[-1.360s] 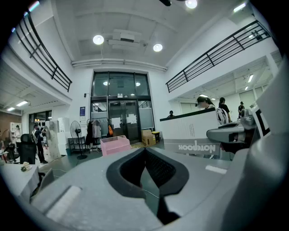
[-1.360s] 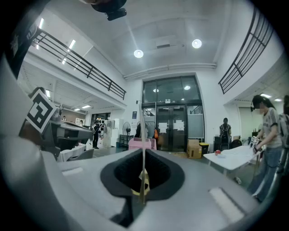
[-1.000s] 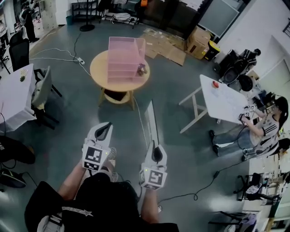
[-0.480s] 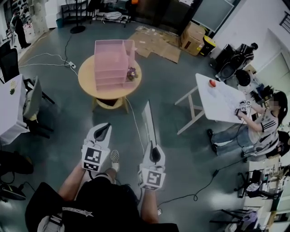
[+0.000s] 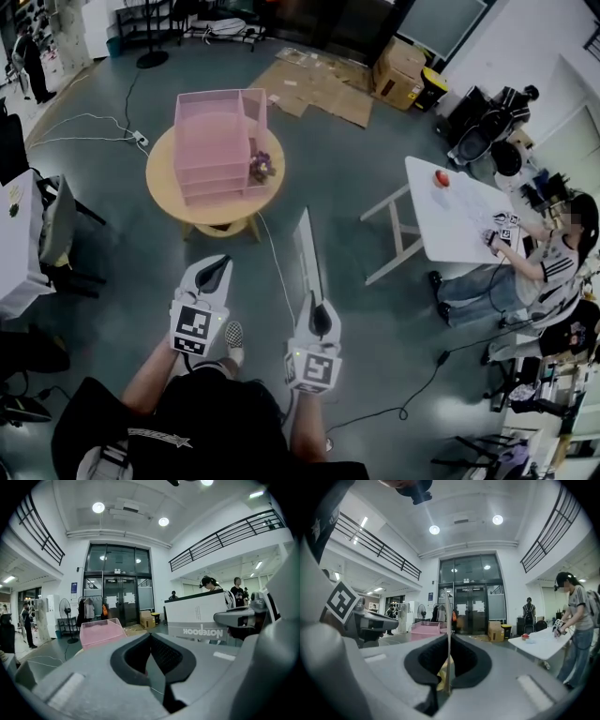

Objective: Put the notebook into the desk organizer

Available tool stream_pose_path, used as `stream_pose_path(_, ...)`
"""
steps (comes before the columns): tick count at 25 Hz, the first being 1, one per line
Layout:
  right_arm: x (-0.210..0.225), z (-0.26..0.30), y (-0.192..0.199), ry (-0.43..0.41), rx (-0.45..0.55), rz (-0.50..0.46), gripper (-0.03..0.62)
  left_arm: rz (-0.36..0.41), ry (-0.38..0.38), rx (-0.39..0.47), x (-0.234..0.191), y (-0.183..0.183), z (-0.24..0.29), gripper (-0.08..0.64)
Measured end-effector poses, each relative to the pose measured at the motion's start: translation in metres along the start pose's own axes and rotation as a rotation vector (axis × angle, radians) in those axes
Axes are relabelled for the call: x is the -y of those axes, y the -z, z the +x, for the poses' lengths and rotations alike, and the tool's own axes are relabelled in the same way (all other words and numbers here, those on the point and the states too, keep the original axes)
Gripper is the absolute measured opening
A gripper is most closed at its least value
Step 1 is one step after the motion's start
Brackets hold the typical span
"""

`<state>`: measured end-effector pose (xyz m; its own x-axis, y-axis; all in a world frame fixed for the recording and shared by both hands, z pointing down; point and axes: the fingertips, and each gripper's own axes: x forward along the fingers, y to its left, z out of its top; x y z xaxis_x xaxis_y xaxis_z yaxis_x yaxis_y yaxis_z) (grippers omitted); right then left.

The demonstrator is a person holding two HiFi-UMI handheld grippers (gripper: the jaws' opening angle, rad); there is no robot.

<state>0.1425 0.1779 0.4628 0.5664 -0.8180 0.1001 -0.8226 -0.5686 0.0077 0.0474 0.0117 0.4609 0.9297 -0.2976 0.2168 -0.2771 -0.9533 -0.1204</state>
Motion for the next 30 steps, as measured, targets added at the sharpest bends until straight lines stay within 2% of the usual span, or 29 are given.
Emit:
stream_pose_path(8,0.007,0.056,0.002,-0.023,-0.019,0.011,0.014,-0.005,-0.013,-0.024,-0.027,0.000,0.045,0.011)
stream_pose_path(18,0.005,0.123,0.007,-0.080,-0.032,0.014,0.014,-0.029,-0.073,-0.051,-0.068,0.011,0.084,0.011)
stream_pose_path(30,-0.027,0.167,0.001,-0.180,-0.031,-0.009,0.014,-0.077,-0.177,-0.061,-0.117,0.022,0.080,0.011)
